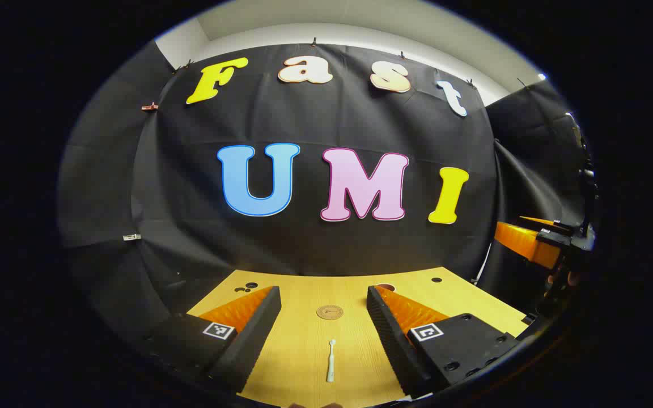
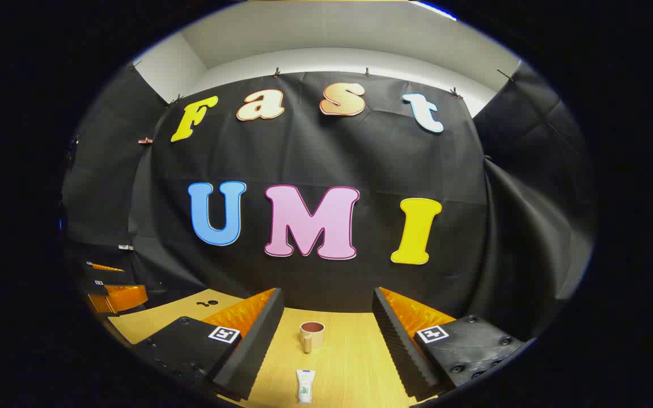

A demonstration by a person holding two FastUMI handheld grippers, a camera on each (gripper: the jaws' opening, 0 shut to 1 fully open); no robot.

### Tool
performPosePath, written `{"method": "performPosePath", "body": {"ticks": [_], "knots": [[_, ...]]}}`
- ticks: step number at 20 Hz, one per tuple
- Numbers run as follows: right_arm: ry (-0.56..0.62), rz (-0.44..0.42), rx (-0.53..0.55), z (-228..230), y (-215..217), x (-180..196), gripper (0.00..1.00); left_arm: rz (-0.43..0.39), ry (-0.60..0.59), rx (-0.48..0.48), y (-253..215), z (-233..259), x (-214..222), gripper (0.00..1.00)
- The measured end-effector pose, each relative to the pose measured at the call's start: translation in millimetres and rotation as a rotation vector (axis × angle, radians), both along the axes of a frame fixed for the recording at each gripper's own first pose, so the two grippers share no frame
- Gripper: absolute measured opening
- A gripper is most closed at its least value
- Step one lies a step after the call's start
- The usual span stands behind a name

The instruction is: Put the toothbrush and toothpaste on the desktop into the cup, then pick up the cup and place it on the coaster on the desktop.

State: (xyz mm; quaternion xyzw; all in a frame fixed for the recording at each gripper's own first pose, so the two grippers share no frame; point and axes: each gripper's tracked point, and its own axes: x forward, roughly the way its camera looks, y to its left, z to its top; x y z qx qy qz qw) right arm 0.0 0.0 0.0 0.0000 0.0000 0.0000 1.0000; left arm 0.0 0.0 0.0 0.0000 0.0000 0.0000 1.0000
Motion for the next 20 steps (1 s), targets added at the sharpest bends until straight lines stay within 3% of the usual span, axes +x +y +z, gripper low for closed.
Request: {"method": "performPosePath", "body": {"ticks": [15,20], "knots": [[0.047,-0.002,0.033,-23.7,0.9,11.1,0.97,-0.011,0.020,-0.027,-4.5,-5.0,13.0,0.97],[0.121,0.006,0.065,-40.7,2.5,18.8,0.97,-0.020,0.040,-0.022,-8.4,-12.9,17.6,0.97]]}}
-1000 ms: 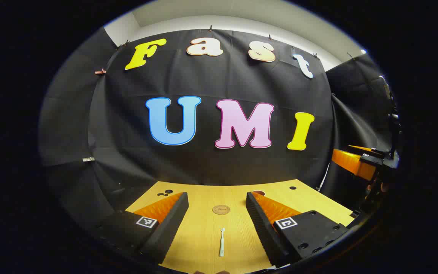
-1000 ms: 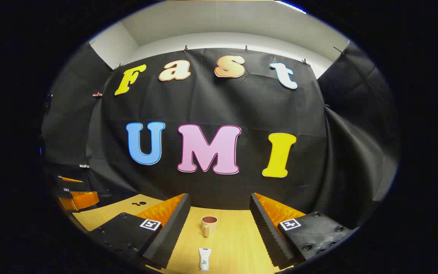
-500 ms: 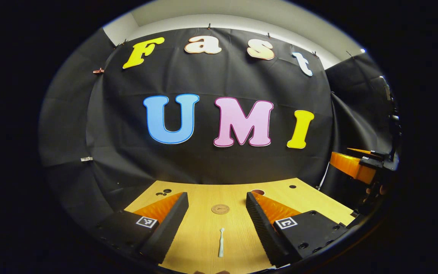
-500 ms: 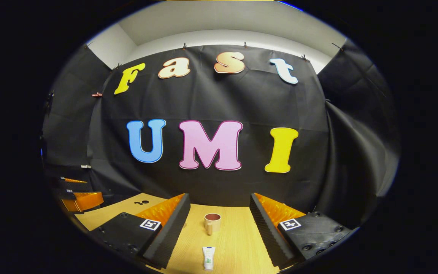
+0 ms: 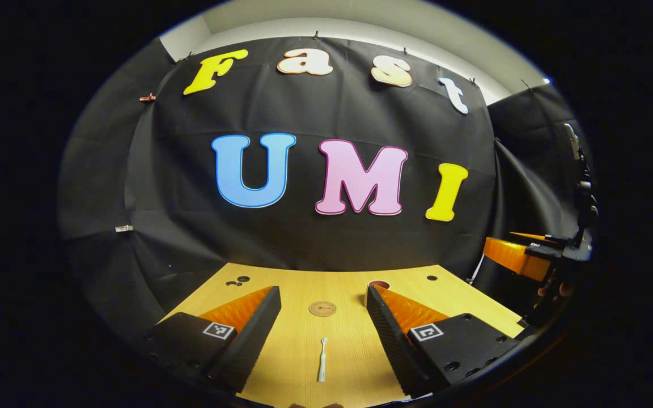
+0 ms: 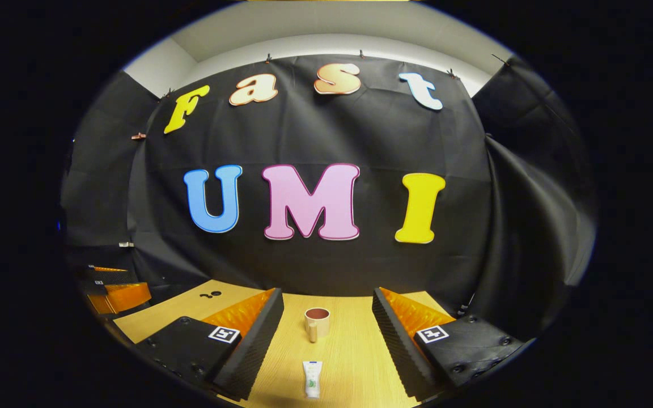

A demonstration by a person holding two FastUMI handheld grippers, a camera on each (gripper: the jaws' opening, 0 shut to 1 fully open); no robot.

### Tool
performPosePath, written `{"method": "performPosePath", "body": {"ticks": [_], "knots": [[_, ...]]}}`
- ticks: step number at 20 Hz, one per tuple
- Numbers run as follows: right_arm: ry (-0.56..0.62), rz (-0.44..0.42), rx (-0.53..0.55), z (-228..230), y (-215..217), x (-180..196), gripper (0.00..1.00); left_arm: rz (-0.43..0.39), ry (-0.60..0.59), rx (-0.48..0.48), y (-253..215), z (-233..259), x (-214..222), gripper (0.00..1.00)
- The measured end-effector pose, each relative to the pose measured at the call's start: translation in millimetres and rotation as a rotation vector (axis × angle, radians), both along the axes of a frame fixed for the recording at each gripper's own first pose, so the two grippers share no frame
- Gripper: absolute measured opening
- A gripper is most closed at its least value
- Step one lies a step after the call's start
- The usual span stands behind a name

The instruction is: Put the toothbrush and toothpaste on the desktop into the cup, then pick up the cup and place it on the coaster on the desktop.

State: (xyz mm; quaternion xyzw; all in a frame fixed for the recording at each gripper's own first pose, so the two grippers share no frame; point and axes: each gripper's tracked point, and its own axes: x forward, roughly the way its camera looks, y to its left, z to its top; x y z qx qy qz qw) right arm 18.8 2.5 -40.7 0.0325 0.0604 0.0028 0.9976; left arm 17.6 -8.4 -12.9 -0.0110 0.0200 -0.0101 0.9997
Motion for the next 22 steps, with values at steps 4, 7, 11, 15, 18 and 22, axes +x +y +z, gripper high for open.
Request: {"method": "performPosePath", "body": {"ticks": [4,7,11,15,18,22], "knots": [[0.045,0.019,0.002,-12.6,2.9,11.2,0.96,0.001,0.022,0.000,-1.3,-9.3,2.2,0.97],[0.143,0.040,0.010,-40.7,6.7,21.4,0.97,0.011,0.037,-0.011,-0.9,-15.0,4.2,0.97],[0.330,0.065,0.038,-88.4,15.4,34.9,0.97,0.031,0.064,-0.016,3.6,-28.4,7.8,0.97],[0.475,0.098,0.029,-137.6,23.8,45.9,0.98,0.071,0.107,-0.042,14.6,-46.6,7.5,0.97],[0.580,0.124,0.020,-175.9,28.8,48.7,0.98,0.111,0.146,-0.055,24.8,-61.6,8.8,0.97],[0.712,0.173,0.017,-224.2,43.0,48.3,0.98,0.157,0.180,-0.045,36.2,-73.7,11.4,0.97]]}}
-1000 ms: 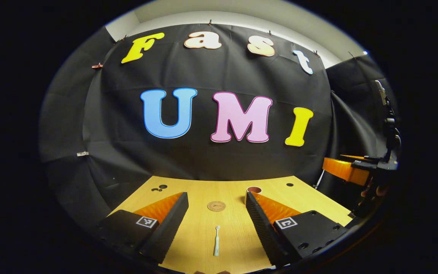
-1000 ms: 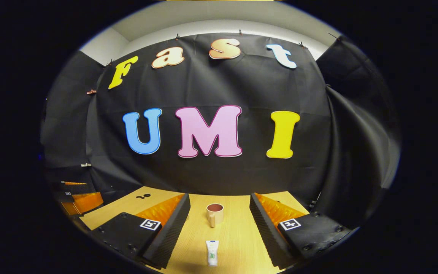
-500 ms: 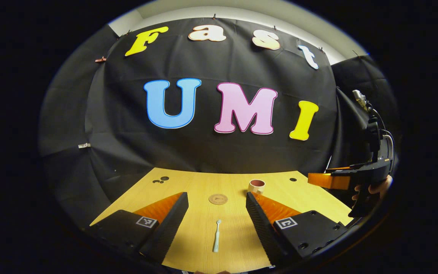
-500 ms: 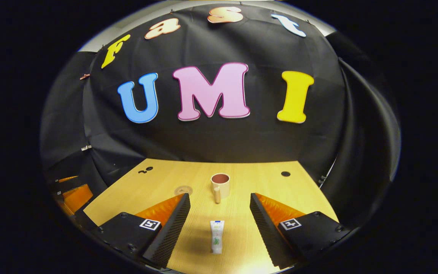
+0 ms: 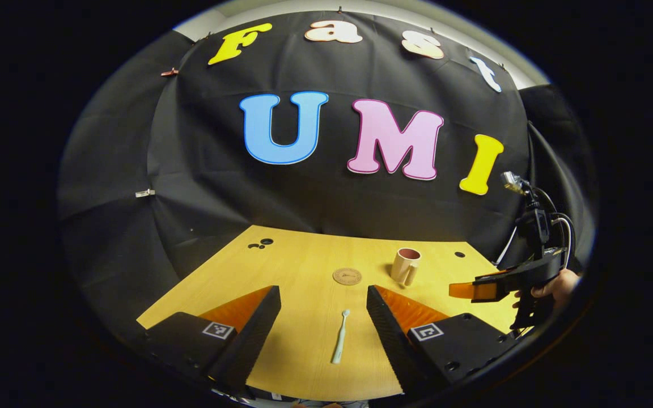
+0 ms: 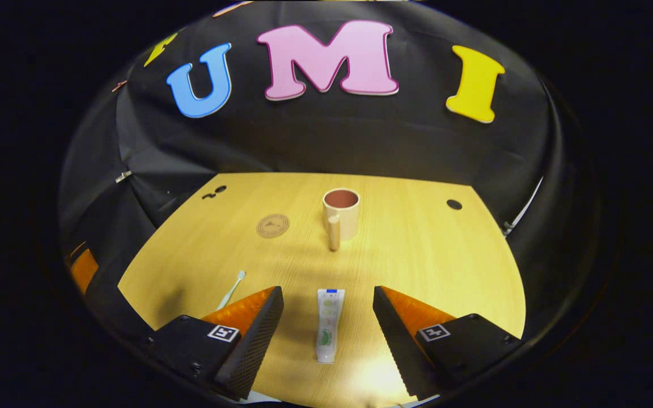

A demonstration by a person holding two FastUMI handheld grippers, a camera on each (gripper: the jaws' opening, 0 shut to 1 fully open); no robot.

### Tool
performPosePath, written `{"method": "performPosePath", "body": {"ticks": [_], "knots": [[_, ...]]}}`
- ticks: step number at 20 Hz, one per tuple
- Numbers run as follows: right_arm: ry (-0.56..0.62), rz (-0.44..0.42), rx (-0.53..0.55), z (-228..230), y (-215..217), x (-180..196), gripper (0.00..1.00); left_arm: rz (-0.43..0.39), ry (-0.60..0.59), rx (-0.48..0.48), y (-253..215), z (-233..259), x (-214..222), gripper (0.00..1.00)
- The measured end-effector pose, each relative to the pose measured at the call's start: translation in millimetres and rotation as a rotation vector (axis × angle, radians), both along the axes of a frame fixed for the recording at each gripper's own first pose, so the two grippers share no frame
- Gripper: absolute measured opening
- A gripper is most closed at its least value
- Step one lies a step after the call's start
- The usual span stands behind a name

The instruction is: Put the toothbrush and toothpaste on the desktop into the cup, then pick up the cup and place it on the coaster on the desktop.

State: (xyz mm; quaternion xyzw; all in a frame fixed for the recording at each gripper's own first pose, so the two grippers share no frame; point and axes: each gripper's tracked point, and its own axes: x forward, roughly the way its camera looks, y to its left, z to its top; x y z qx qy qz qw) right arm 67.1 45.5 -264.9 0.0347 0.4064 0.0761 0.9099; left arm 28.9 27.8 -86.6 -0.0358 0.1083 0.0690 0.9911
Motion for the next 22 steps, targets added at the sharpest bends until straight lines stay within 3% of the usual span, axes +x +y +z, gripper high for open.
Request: {"method": "performPosePath", "body": {"ticks": [11,17,20,22], "knots": [[0.309,0.084,-0.063,-125.8,11.6,-15.3,0.97,0.080,0.101,-0.001,16.7,-30.3,16.2,0.97],[0.418,0.042,-0.060,-154.9,8.5,-21.5,0.96,0.087,0.137,0.004,17.7,-38.3,17.4,0.97],[0.460,0.072,-0.125,-154.3,3.5,-25.4,0.83,0.083,0.146,0.001,16.2,-42.7,17.7,0.97],[0.519,0.075,-0.128,-155.7,8.2,-33.9,0.66,0.072,0.161,-0.007,14.8,-48.0,18.9,0.97]]}}
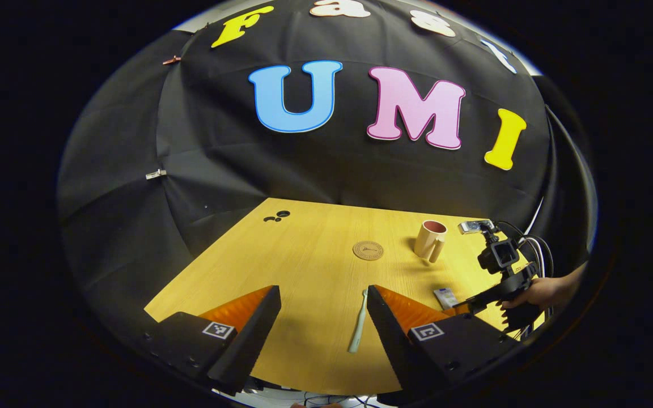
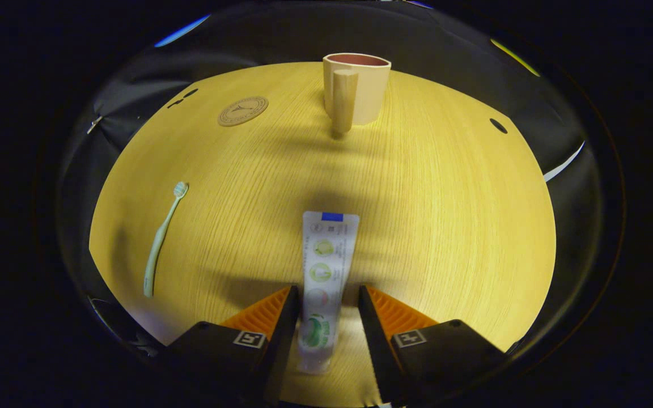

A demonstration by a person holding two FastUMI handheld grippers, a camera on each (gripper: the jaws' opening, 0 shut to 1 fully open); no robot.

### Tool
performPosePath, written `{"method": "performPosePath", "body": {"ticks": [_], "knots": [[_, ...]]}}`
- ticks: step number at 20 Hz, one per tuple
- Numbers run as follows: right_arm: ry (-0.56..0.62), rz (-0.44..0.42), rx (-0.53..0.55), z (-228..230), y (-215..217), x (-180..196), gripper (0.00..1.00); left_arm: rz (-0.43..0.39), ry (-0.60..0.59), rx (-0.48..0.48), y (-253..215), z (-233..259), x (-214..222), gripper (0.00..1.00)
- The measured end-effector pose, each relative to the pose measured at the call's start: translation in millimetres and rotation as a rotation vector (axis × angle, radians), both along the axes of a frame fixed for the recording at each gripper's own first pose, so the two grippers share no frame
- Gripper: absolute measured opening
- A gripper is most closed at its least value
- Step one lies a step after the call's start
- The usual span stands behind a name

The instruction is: Put the toothbrush and toothpaste on the desktop into the cup, then pick up the cup and place it on the coaster on the desktop.

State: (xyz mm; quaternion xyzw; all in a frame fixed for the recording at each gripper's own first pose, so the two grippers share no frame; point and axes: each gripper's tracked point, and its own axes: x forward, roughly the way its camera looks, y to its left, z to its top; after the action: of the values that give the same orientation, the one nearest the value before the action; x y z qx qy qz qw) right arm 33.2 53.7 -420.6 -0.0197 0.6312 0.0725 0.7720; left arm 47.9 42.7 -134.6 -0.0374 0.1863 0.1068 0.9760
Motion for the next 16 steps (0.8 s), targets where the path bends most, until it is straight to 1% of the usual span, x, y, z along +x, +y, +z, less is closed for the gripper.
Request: {"method": "performPosePath", "body": {"ticks": [1,2,3,4,5,7,8,9,10,11,13,15,16], "knots": [[0.023,0.007,-0.002,-1.6,-0.7,-2.2,0.53,-0.006,0.012,-0.001,-1.0,-3.3,0.8,0.98],[0.026,0.016,0.001,1.3,-2.0,-0.3,0.44,-0.010,0.022,0.002,-4.4,-8.9,-0.5,0.98],[0.035,0.028,0.004,1.5,-2.9,-1.6,0.41,-0.017,0.026,0.007,-7.7,-11.5,-3.7,0.98],[0.041,0.053,0.006,1.7,-1.9,-2.9,0.43,-0.025,0.028,0.010,-10.2,-13.3,-3.4,0.97],[0.041,0.073,0.006,2.1,-1.9,-3.0,0.39,-0.036,0.031,0.010,-11.7,-14.4,-0.1,0.97],[0.039,0.087,0.009,1.5,-1.2,-3.1,0.39,-0.054,0.037,0.011,-16.2,-18.7,5.4,0.98],[0.034,0.076,0.010,2.3,-1.8,-2.8,0.29,-0.063,0.046,0.012,-18.1,-21.6,8.6,0.98],[0.037,0.074,0.014,3.5,-1.7,-3.6,0.25,-0.077,0.056,0.011,-20.5,-27.1,13.5,0.97],[0.031,0.064,0.022,3.6,-1.2,-3.3,0.31,-0.094,0.074,0.005,-23.4,-35.1,19.5,0.98],[0.036,0.059,0.033,2.5,-0.3,-4.2,0.27,-0.112,0.093,-0.004,-26.1,-44.2,26.3,0.98],[0.037,0.033,0.063,5.4,-1.1,-3.5,0.27,-0.160,0.163,-0.033,-34.1,-69.3,40.7,0.97],[0.042,0.013,0.085,6.1,-1.8,-4.9,0.26,-0.221,0.231,-0.084,-46.7,-94.0,56.6,0.97],[0.034,0.010,0.092,7.1,-2.4,-5.5,0.27,-0.238,0.268,-0.104,-51.1,-105.9,61.5,0.96]]}}
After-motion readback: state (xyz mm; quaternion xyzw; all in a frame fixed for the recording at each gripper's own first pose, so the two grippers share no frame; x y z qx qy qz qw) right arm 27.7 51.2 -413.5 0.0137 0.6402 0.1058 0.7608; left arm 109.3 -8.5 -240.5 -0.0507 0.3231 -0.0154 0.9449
